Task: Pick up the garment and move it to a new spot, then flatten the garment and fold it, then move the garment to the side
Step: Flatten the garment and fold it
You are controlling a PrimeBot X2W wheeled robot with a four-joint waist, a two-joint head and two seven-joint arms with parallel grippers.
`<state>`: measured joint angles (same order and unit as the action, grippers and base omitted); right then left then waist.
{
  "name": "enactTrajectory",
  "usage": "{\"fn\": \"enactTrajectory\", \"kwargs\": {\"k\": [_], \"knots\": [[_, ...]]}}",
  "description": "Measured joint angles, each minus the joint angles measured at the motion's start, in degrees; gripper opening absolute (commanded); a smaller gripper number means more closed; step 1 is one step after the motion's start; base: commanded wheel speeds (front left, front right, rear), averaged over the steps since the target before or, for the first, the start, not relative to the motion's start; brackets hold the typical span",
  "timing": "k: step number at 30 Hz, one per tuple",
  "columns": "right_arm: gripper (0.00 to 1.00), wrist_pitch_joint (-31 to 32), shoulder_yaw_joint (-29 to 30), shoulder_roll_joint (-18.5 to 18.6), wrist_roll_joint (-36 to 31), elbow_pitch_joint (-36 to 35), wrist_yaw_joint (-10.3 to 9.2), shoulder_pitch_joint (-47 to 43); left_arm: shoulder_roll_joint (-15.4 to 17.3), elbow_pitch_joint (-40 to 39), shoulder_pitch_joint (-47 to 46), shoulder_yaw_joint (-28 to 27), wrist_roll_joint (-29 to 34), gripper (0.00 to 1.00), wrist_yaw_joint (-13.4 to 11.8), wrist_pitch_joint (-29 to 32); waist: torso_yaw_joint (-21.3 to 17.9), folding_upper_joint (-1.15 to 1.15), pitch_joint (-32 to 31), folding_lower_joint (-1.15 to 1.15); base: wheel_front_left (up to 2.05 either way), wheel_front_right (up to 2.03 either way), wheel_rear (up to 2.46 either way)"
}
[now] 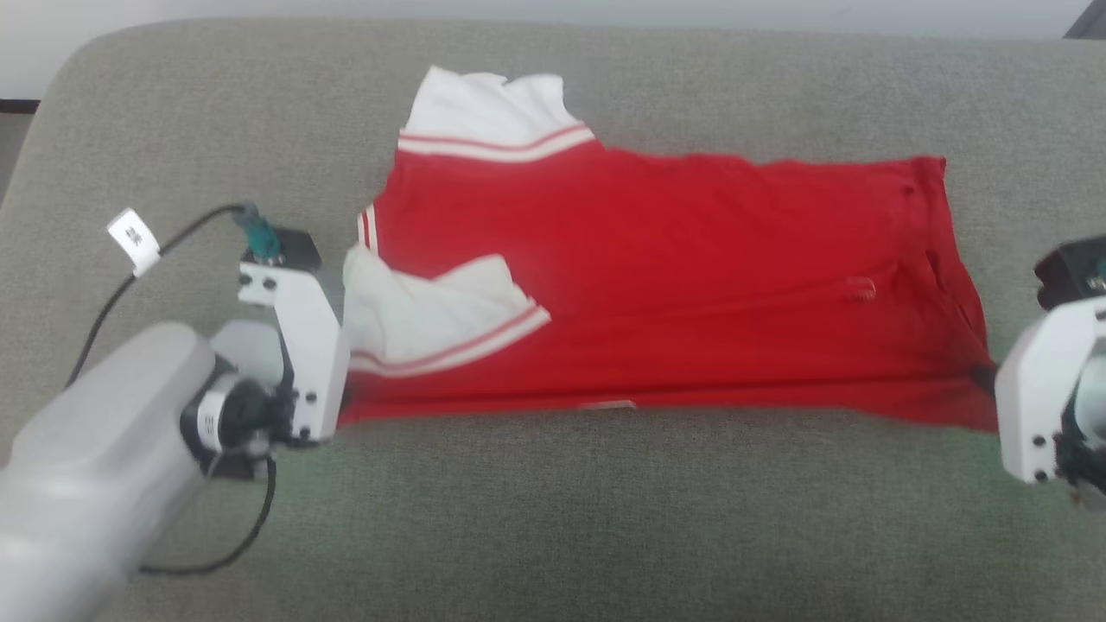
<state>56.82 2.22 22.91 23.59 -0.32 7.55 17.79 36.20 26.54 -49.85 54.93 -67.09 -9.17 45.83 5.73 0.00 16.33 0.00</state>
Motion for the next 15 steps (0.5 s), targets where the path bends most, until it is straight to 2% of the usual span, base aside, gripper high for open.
{"fn": "enactTrajectory", "kwargs": {"k": [6,9,12,15], "knots": [[0.0,4.8,2.3,0.5,0.8,-5.3,0.0,-5.8,5.2,-13.4,5.4,0.4,-0.5,0.0,-6.6,2.2,0.4,0.0,-0.3,0.0,0.0,0.0,0.0],[0.0,6.1,4.1,-0.5,1.1,-7.1,0.0,-8.7,7.1,-18.6,8.4,1.0,-0.7,0.0,-9.5,2.7,0.5,0.0,-0.3,0.0,0.0,0.0,0.0],[0.0,6.7,5.1,-2.5,1.1,-7.8,-0.01,-11.4,8.0,-21.1,10.9,1.8,-0.9,0.0,-11.4,3.0,0.3,0.0,-0.1,0.0,0.0,0.0,0.0],[0.0,6.6,5.1,-3.9,0.5,-7.6,-0.01,-12.2,8.0,-21.4,12.0,2.0,-1.0,0.45,-12.3,2.7,0.0,0.0,0.1,0.0,0.0,0.0,0.0]]}}
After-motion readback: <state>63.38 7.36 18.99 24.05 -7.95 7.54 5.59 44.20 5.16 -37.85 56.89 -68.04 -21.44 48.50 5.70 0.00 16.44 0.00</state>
